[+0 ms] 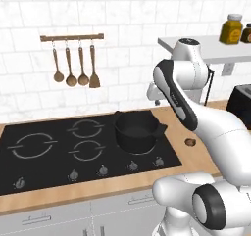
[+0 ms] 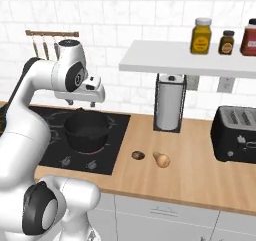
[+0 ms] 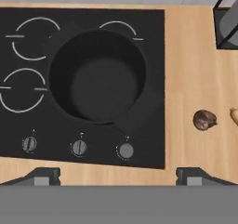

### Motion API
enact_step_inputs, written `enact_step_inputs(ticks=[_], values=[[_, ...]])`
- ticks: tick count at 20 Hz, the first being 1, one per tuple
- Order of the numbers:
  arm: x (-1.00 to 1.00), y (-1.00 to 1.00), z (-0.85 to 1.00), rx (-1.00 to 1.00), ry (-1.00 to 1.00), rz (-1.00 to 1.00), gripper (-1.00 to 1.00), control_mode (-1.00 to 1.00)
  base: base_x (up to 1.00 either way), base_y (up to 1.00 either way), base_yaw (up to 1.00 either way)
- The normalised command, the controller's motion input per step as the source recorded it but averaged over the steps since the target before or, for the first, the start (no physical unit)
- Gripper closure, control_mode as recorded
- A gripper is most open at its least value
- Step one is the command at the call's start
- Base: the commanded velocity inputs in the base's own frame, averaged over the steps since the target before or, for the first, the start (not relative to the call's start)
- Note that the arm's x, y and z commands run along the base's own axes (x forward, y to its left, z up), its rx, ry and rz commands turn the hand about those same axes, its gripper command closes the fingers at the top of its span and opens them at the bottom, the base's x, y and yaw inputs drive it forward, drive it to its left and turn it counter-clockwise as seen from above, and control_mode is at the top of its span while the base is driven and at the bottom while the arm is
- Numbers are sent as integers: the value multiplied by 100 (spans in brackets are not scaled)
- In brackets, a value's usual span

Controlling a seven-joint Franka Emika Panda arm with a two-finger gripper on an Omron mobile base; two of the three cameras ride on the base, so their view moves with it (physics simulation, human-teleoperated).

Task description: Put the squash and mushroom in the pot. Retrieve the spatula and lightly stir the vegetables in the pot.

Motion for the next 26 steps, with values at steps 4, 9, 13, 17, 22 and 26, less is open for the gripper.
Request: enact_step_inputs(ticks=[4, 9, 13, 17, 22, 26], values=[[0, 0, 0, 0, 0, 0, -100, 100, 2, -61, 0], [0, 0, 0, 0, 0, 0, -100, 100, 1, -52, 0], [0, -21, -1, 0, 0, 0, -100, -100, 0, -8, 0], [0, -42, -27, 0, 2, 0, -100, -100, 0, 0, 0], [0, -67, -43, 0, 9, 0, -100, -100, 0, 0, 0], [1, -62, -50, 0, 12, 0, -100, -100, 0, 0, 0]])
